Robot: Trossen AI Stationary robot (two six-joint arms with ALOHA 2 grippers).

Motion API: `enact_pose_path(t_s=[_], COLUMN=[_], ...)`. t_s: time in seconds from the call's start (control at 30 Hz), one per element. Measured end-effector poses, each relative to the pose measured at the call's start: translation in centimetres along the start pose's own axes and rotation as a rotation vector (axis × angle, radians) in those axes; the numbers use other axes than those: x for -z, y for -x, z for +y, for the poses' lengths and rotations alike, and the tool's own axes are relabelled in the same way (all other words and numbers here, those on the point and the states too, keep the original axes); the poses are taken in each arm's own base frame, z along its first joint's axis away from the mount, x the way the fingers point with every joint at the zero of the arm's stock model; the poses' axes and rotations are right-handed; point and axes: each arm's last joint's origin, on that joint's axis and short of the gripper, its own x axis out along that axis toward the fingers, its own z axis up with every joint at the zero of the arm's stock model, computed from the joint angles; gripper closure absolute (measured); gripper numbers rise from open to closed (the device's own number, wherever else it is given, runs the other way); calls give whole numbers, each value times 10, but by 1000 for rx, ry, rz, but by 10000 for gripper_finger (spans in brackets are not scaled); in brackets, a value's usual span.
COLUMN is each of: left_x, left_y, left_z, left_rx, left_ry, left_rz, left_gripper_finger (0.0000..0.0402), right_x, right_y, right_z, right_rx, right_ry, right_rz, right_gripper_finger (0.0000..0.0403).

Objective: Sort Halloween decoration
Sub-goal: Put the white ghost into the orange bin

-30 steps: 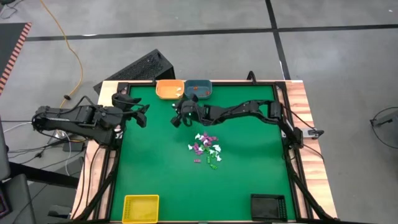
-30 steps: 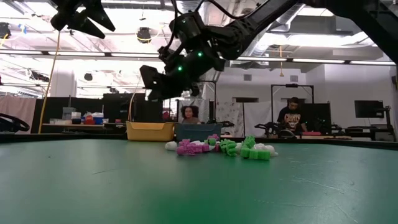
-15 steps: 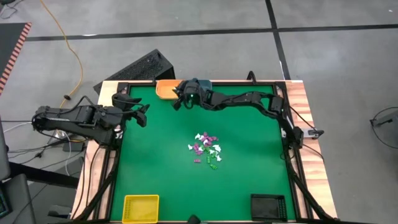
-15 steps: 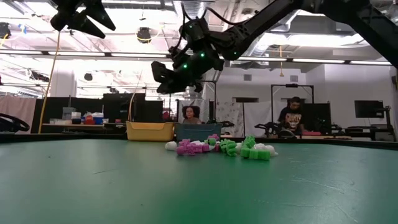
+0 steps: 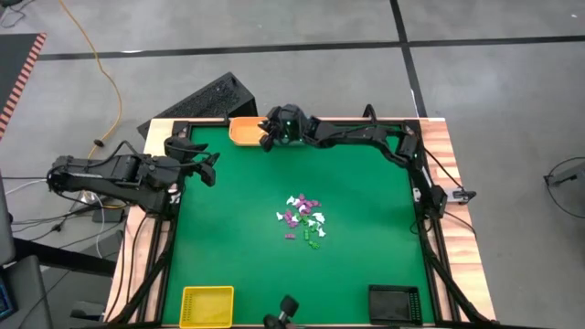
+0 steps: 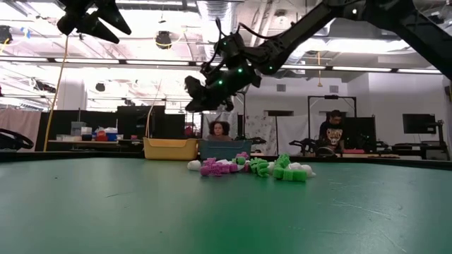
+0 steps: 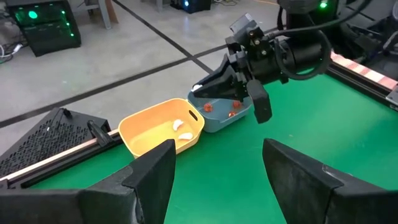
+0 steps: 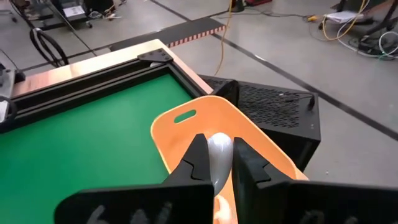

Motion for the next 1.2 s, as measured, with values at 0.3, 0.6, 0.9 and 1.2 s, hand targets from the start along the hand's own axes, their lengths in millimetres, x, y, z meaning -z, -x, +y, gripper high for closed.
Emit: enact_pose_path(t_s=[0.3,0.6,0.9,1.2], left_x=[0,0,0,0], left_y=[0,0,0,0], left_z=[0,1,1,1], left_rx=[-15,-23,-38,-38], left_ry=[9,17,17,17], left_rz=[-9,-13,-21,-21], left_gripper_finger=[170,170,170,170], right_x=[-3,-14,-10,-6], right_y=[-1,-29,-56,-55], right_z=[-15,-18,-16,-21], right_rx=[-28,-46,-82,-43], right_ry=[-7,48,26,-4], right_rz=[20,94,175,241], right_gripper_finger=[375,375,375,375])
